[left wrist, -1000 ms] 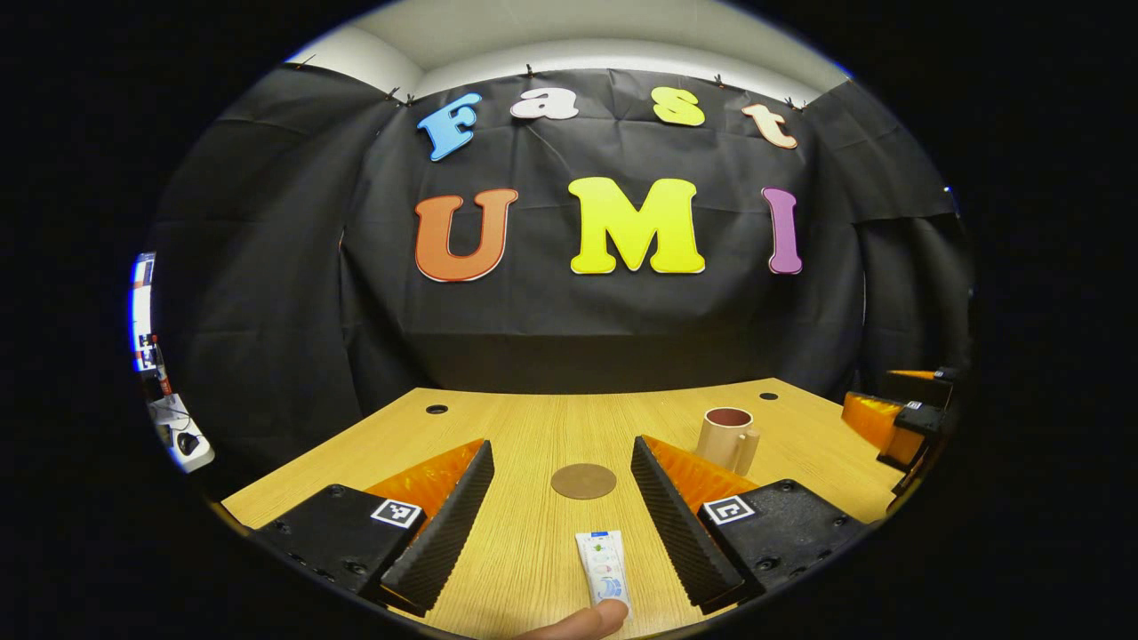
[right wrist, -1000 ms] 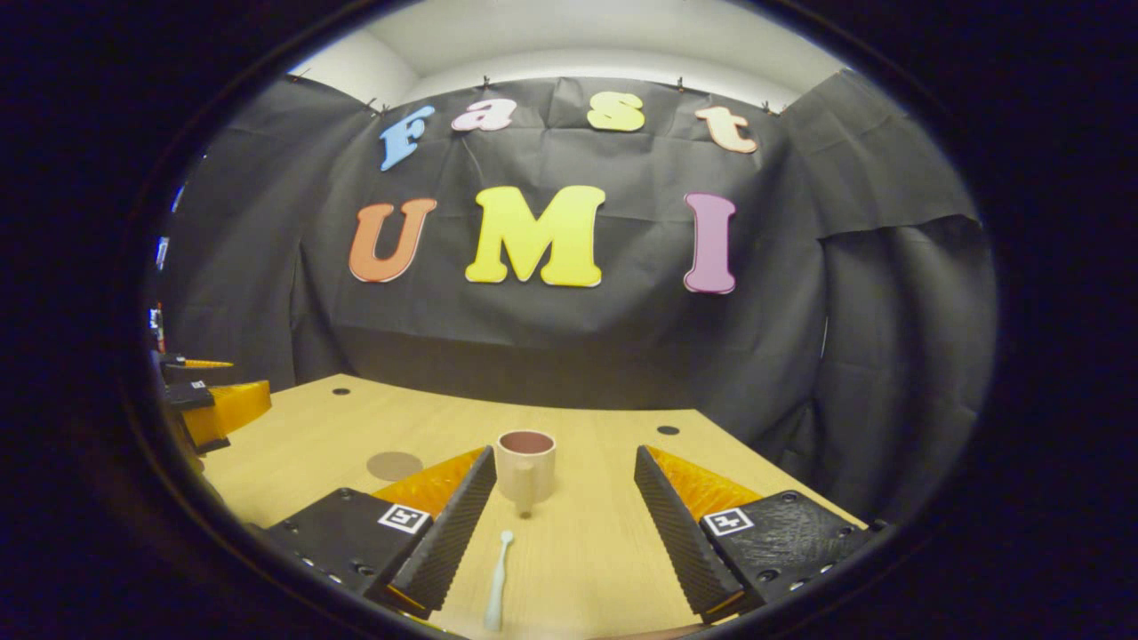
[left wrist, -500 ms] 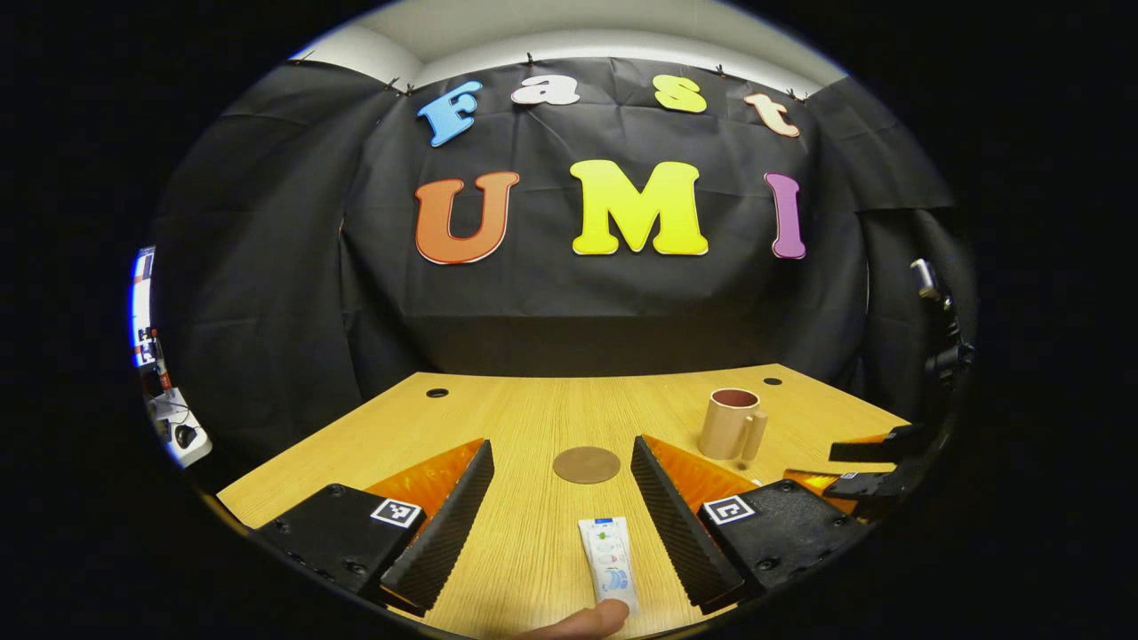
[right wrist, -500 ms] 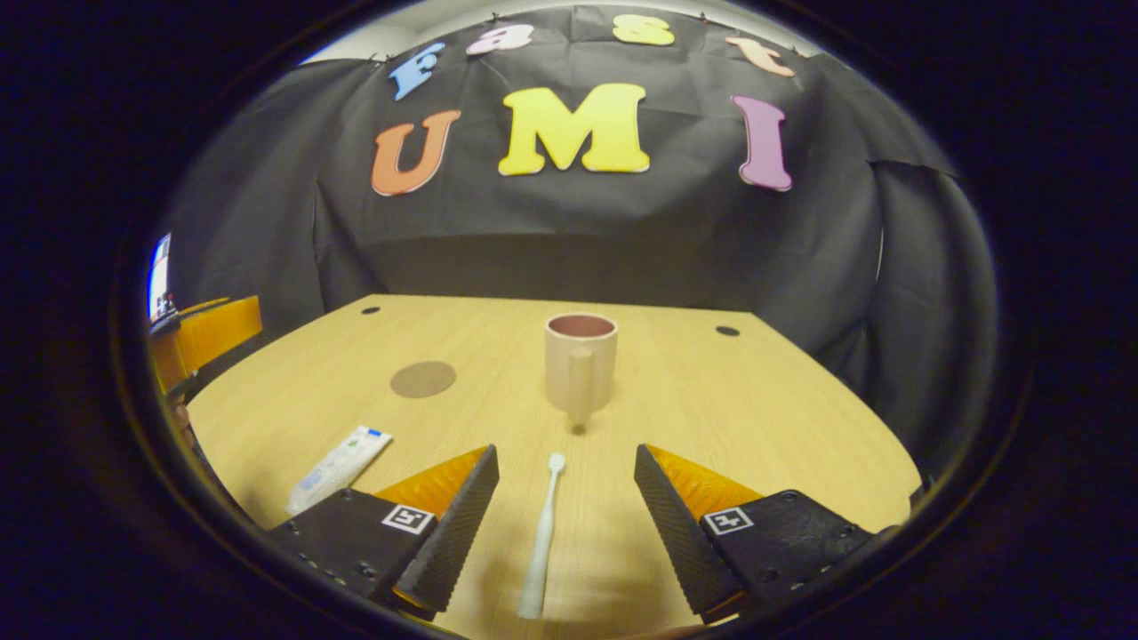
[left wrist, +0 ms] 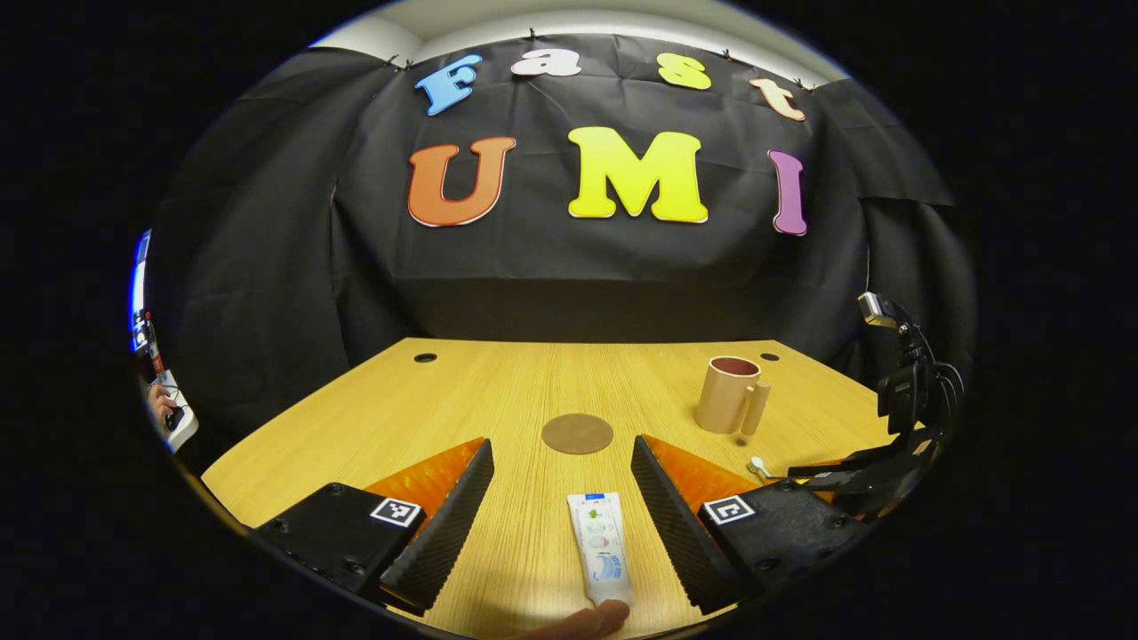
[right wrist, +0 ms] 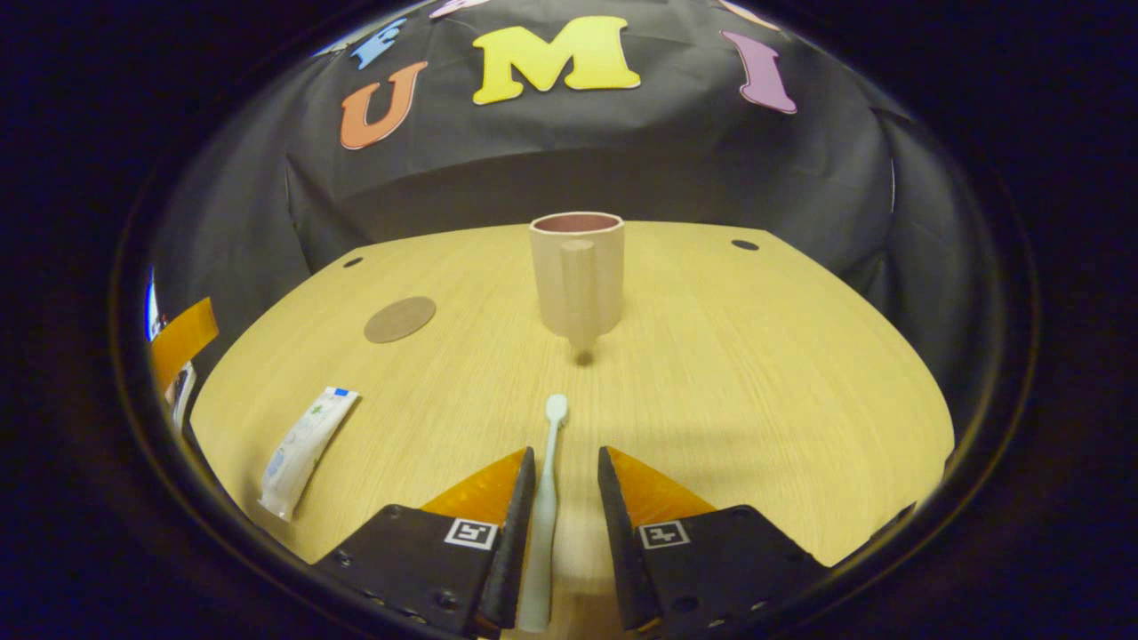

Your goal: Put the toothbrush and toothpaste on the desktop into the cup, then pick up the cup and place it on the coaster on the desktop.

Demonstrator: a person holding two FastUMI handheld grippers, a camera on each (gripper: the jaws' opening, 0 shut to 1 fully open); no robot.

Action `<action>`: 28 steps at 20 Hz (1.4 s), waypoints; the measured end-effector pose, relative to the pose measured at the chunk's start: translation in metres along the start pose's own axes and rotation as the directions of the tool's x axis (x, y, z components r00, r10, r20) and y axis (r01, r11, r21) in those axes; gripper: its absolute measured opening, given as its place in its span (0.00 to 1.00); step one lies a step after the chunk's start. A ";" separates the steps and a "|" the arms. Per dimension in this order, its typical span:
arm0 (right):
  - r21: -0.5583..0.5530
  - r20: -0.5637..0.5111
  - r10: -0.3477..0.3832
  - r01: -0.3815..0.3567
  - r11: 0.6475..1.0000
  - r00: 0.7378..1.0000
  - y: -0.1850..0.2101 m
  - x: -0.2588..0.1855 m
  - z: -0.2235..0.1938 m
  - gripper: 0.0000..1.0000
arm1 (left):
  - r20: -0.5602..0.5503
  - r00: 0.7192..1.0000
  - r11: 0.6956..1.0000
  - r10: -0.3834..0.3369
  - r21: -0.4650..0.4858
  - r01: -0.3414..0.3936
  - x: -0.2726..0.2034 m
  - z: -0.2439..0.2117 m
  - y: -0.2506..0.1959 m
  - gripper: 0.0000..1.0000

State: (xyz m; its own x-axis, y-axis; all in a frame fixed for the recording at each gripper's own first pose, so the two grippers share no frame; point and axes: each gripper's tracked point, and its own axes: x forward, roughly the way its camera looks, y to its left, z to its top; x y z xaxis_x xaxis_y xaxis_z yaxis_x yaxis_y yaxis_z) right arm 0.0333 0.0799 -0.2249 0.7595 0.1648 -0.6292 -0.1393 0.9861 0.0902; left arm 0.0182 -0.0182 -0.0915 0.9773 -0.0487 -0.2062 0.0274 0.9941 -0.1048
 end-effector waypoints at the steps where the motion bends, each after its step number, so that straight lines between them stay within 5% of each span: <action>1: -0.007 -0.009 -0.006 0.006 1.000 1.000 -0.002 0.004 -0.003 0.43 | -0.024 1.000 1.000 -0.002 -0.011 0.002 0.001 -0.005 -0.001 0.99; 3: -0.004 -0.017 -0.002 0.002 1.000 1.000 0.000 0.002 -0.002 0.15 | -0.059 0.998 1.000 -0.010 -0.021 0.009 0.000 -0.013 -0.005 0.99; 5: 0.012 -0.022 0.014 -0.014 1.000 1.000 0.001 0.005 -0.001 0.13 | -0.074 0.997 1.000 -0.009 -0.006 0.009 0.002 -0.017 -0.006 1.00; 6: 0.023 -0.028 0.022 -0.021 1.000 0.999 0.001 0.002 -0.004 0.03 | -0.077 0.997 1.000 -0.011 0.006 0.011 0.002 -0.018 -0.007 1.00; 13: 0.031 0.046 0.087 -0.089 0.996 0.995 0.003 -0.017 0.011 0.00 | -0.188 0.980 0.997 -0.072 -0.002 0.073 0.002 -0.039 -0.031 0.99; 24: 0.017 0.245 0.157 -0.167 0.986 0.957 0.006 -0.092 0.054 0.00 | -0.456 0.887 0.997 -0.077 -0.033 0.069 -0.001 -0.099 -0.045 1.00; 28: 0.017 0.263 0.166 -0.177 0.984 0.951 0.006 -0.099 0.056 0.00 | -0.516 0.854 0.997 -0.066 -0.075 0.032 -0.002 -0.113 -0.038 0.84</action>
State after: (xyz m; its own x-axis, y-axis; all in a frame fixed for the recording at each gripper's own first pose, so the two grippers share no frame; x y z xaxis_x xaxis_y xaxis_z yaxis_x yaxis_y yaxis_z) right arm -0.0072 0.0702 -0.1188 0.8656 0.3255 -0.3805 -0.2605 0.9417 0.2129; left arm -0.0080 -0.0664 -0.1967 0.7243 -0.1571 -0.6713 0.0423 0.9820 -0.1842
